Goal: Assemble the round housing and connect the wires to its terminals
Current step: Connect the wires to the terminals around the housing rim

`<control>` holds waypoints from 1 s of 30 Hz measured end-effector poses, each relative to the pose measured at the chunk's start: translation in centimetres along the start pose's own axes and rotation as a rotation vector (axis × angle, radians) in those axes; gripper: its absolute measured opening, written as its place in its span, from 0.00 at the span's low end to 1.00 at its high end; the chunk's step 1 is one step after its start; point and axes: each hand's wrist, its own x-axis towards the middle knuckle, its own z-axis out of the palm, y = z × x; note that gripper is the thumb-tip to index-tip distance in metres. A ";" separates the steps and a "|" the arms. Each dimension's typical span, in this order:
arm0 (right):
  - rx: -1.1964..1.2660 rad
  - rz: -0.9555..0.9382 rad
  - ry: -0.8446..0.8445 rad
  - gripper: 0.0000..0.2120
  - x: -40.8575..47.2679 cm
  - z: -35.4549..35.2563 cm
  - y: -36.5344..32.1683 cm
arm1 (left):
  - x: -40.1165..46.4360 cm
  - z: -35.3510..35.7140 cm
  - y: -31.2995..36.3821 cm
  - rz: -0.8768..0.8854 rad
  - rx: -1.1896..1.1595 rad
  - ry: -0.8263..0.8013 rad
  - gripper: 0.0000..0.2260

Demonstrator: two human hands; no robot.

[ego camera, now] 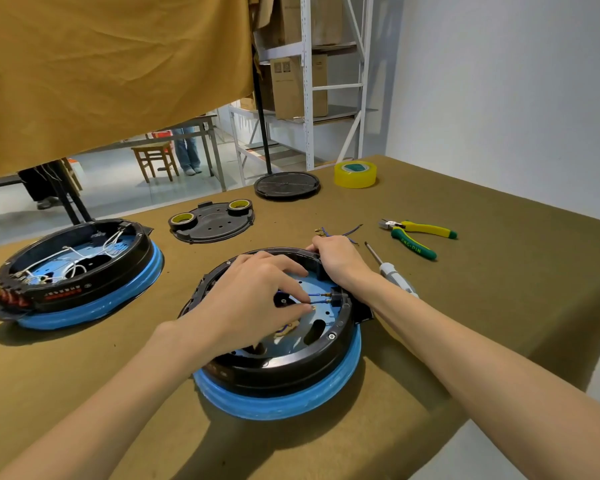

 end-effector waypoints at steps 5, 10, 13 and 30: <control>0.025 0.008 0.013 0.21 0.0 0.2 0.0 | 1.4 1.2 0.6 -0.006 0.067 0.042 0.05; 0.083 0.021 0.011 0.21 0.0 0.2 0.1 | 1.1 2.0 0.8 0.048 0.101 0.093 0.03; 0.064 0.000 0.008 0.21 -0.1 0.3 0.1 | 1.0 2.2 0.5 0.041 0.060 0.114 0.03; 0.045 -0.039 0.000 0.21 0.0 0.3 0.2 | -1.1 0.3 -1.6 -0.060 -0.045 0.019 0.09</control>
